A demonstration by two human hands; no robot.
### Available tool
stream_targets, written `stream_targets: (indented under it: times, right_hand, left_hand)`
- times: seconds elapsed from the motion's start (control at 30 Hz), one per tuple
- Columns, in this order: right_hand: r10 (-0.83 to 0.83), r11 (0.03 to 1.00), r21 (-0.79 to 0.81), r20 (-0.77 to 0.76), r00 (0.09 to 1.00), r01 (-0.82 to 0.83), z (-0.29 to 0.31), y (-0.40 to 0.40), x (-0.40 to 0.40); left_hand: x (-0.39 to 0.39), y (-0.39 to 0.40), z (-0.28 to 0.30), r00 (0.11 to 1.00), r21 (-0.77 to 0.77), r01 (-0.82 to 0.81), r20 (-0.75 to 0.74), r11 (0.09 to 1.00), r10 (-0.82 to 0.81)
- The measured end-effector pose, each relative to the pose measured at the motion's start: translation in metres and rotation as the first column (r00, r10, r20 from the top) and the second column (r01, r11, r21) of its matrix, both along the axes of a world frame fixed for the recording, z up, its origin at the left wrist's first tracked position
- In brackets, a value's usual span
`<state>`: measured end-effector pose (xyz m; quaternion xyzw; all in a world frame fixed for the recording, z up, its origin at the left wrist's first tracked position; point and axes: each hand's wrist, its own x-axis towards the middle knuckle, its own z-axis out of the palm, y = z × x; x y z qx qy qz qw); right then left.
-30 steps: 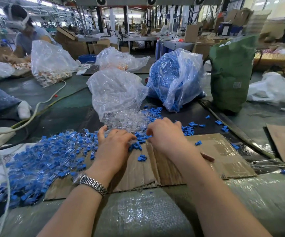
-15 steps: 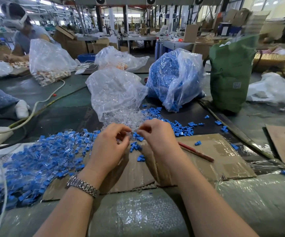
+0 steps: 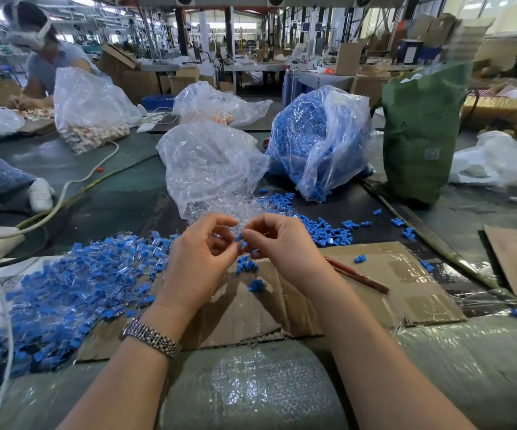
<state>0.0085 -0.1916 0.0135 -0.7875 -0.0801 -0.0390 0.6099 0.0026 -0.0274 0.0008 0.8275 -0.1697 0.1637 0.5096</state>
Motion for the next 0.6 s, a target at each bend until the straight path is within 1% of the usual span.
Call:
stream_targets:
  times: [0.07,0.1,0.17,0.23,0.27,0.3,0.4,0.6]
  right_hand:
    - [0.011,1.0,0.014,-0.001,1.0,-0.011,-0.001,0.0,0.0]
    - [0.009,1.0,0.002,0.011,1.0,-0.009,0.0,-0.001,0.0]
    - [-0.008,1.0,-0.027,0.059,0.998,0.01,0.002,-0.004,-0.001]
    - [-0.008,1.0,-0.029,0.12,0.993,0.011,0.005,-0.006,-0.003]
    - [0.002,1.0,-0.028,0.152,0.988,0.003,0.006,-0.007,-0.004]
    - [0.013,0.999,-0.033,0.179,0.984,-0.007,0.008,-0.007,-0.005]
    - [0.052,0.997,-0.061,0.219,0.974,-0.04,0.009,-0.008,-0.006]
    - [0.082,0.993,-0.098,0.249,0.965,-0.059,0.006,-0.005,-0.006]
  left_hand:
    - [0.0,0.0,0.0,1.0,-0.052,0.016,-0.024,0.999,-0.017]
    - [0.001,0.001,0.001,0.998,-0.101,0.033,-0.054,0.994,-0.039]
    - [0.002,0.004,0.003,0.982,-0.266,0.071,-0.151,0.961,-0.114]
    - [0.003,0.007,0.005,0.942,-0.48,0.09,-0.243,0.872,-0.231]
    - [0.003,0.009,0.005,0.918,-0.564,0.094,-0.27,0.821,-0.291]
    - [0.003,0.01,0.005,0.896,-0.611,0.1,-0.288,0.785,-0.338]
    - [0.004,0.012,0.004,0.848,-0.629,0.141,-0.322,0.764,-0.422]
    - [0.006,0.015,0.004,0.826,-0.694,0.134,-0.316,0.707,-0.467]
